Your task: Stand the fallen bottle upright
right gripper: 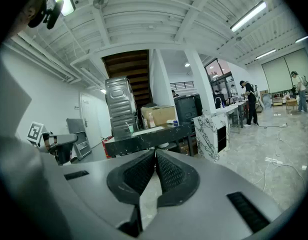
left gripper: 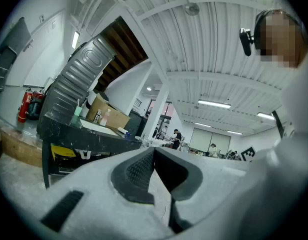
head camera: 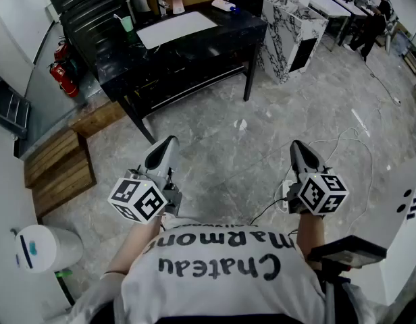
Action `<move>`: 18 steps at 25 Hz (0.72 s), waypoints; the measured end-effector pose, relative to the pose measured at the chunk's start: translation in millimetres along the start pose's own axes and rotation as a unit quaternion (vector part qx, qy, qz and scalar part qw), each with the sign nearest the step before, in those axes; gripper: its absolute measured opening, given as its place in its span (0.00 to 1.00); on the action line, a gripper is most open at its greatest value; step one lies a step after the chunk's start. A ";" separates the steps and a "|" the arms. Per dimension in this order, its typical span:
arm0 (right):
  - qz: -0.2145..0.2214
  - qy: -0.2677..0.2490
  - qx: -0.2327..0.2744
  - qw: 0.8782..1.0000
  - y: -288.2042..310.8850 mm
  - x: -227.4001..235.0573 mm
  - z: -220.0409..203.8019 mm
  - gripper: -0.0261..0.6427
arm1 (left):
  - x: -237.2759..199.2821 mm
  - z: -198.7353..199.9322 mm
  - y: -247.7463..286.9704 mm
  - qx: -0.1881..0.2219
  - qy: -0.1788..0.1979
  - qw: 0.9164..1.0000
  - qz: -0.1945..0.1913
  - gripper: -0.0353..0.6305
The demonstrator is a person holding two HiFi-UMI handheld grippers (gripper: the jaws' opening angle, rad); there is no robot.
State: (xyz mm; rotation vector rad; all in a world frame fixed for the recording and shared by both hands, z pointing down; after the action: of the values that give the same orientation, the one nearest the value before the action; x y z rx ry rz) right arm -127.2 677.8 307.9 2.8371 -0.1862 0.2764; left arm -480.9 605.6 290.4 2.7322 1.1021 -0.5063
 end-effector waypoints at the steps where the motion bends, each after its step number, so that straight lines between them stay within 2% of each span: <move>1: 0.002 -0.003 -0.001 1.000 1.0 -0.9 0.4 0.06 | -0.3 0.0 -0.4 0.002 -0.002 1.000 0.001 0.08; 13: 0.017 -0.012 -0.001 1.000 4.3 -5.3 -1.3 0.06 | 0.1 -6.3 -10.8 0.013 -0.011 1.000 0.015 0.08; 18: 0.029 0.012 0.001 1.000 4.5 -1.3 -5.2 0.07 | 0.9 -8.9 -14.4 0.017 -0.017 0.999 0.031 0.08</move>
State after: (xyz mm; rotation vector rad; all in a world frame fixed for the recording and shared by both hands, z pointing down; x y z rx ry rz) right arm -130.0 675.1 313.7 2.8326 -0.2629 0.3242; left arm -488.0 618.8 298.2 2.7664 1.0070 -0.5654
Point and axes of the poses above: the fingertips, and each gripper's own axes: y forward along the fingers, x to its right, z out of its top, the point moved 6 cm from there along -y, backward along the fingers, and after that the axes turned 2 degrees about -x, right-handed, at the moved point
